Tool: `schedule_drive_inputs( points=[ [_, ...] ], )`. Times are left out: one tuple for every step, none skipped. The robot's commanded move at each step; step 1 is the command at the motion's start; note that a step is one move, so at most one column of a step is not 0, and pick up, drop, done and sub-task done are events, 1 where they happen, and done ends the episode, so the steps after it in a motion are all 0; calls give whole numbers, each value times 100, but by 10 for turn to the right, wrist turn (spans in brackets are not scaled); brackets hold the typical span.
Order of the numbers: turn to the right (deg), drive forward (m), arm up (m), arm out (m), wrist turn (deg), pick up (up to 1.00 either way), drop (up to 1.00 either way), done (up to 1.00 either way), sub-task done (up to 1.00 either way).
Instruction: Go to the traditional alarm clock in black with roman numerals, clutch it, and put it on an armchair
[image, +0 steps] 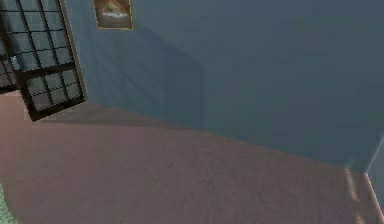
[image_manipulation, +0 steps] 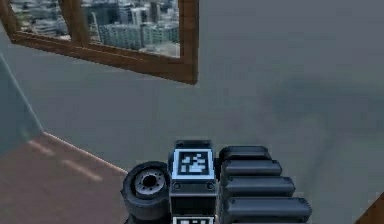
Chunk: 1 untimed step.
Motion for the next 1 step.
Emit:
schedule_drive_inputs(
  points=[
    [-30, 0, 0, 0, 0, 0, 0, 0, 0]
  ],
)
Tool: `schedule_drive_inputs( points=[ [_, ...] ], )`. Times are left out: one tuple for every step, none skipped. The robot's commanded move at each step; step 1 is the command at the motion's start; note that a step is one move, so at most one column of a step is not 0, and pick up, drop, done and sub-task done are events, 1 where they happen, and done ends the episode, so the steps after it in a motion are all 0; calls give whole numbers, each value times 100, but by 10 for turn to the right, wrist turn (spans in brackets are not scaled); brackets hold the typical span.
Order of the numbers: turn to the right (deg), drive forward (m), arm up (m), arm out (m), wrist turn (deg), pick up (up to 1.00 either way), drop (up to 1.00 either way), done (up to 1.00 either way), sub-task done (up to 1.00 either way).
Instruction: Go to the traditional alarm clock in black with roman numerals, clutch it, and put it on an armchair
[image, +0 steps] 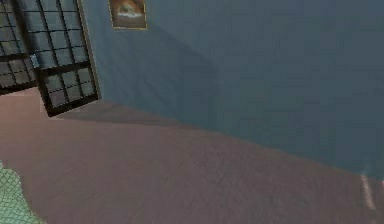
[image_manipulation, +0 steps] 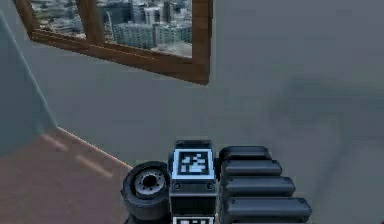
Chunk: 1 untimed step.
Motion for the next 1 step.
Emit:
schedule_drive_inputs(
  points=[
    [0, 95, 0, 0, 0, 0, 0, 0, 0]
  ],
)
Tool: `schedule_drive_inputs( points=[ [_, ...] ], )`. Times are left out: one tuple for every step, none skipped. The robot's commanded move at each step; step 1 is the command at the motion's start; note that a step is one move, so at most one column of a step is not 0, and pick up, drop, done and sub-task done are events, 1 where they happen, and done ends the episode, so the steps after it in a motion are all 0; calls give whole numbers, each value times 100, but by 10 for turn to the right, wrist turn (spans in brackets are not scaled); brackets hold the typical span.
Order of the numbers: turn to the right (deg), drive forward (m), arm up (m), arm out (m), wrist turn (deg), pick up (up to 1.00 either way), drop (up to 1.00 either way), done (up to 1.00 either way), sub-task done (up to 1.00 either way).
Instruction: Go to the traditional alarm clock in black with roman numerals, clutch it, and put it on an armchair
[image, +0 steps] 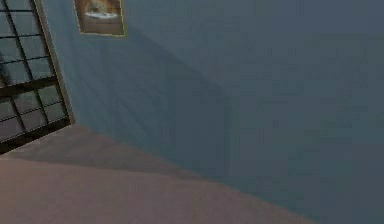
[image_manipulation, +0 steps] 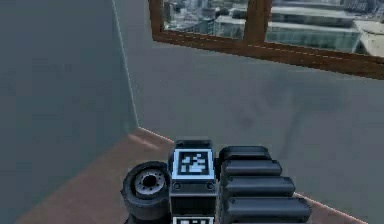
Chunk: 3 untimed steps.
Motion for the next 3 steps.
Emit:
schedule_drive_inputs(
  points=[
    [-450, 0, 0, 0, 0, 0, 0, 0, 0],
    [-120, 0, 0, 0, 0, 0, 0, 0, 0],
    [0, 100, 0, 0, 0, 0, 0, 0, 0]
  ],
)
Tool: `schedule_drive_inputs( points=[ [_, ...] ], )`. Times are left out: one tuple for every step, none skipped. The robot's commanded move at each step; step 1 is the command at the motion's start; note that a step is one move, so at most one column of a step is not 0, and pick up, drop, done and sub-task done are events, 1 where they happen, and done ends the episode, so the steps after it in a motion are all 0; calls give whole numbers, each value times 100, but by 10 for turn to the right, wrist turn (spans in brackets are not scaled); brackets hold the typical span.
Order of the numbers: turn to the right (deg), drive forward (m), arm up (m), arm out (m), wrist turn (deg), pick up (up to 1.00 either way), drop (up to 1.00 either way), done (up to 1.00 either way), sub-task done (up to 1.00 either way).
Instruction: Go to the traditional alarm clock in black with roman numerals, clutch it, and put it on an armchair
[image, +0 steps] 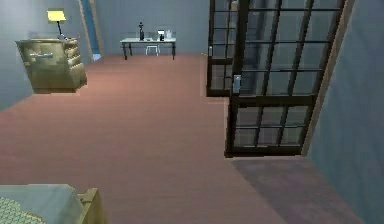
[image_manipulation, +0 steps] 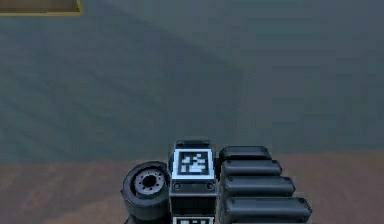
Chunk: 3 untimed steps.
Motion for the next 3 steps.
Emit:
schedule_drive_inputs(
  points=[
    [-30, 0, 0, 0, 0, 0, 0, 0, 0],
    [0, 75, 0, 0, 0, 0, 0, 0, 0],
    [-210, 0, 0, 0, 0, 0, 0, 0, 0]
  ],
)
